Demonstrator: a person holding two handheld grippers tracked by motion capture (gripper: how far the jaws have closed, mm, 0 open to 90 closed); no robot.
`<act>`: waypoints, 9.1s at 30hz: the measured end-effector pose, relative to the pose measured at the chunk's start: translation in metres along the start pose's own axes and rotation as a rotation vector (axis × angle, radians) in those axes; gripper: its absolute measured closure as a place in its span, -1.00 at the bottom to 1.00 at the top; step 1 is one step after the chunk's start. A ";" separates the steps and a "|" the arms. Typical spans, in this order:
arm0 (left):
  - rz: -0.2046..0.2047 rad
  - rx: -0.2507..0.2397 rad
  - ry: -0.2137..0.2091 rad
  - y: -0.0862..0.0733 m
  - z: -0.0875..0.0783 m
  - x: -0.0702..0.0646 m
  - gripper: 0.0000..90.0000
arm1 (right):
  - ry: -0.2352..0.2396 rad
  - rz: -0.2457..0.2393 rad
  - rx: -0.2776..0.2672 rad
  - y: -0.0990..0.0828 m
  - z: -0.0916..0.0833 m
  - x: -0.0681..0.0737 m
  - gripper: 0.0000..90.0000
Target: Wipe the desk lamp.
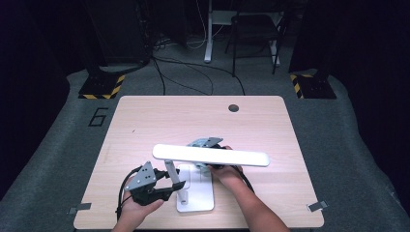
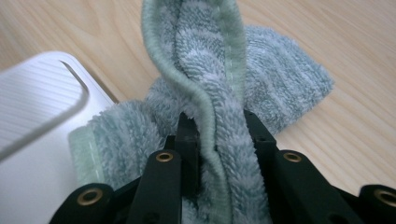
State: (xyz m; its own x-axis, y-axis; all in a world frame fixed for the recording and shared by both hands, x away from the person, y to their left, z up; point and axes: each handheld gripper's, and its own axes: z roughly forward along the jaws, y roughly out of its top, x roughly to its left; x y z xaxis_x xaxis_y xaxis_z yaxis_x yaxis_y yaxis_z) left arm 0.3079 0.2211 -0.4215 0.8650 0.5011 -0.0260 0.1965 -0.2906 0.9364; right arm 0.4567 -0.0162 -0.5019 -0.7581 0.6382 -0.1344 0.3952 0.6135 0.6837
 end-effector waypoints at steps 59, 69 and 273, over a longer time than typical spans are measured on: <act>-0.009 0.022 0.017 0.000 -0.004 0.002 0.26 | -0.023 0.203 -0.039 -0.079 -0.079 0.051 0.45; -0.018 0.017 0.011 0.002 0.003 0.007 0.18 | -0.043 0.201 -0.024 -0.060 -0.052 0.033 0.41; -0.065 -0.005 0.021 -0.014 0.025 0.031 0.15 | 0.066 -0.140 -0.072 -0.077 -0.072 0.067 0.07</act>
State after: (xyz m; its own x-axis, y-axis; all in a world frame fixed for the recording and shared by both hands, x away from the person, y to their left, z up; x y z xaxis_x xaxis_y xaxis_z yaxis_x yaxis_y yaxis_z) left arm 0.3433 0.2202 -0.4436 0.8403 0.5362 -0.0799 0.2499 -0.2524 0.9348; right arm 0.3377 -0.0539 -0.5119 -0.8366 0.5152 -0.1860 0.2469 0.6578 0.7116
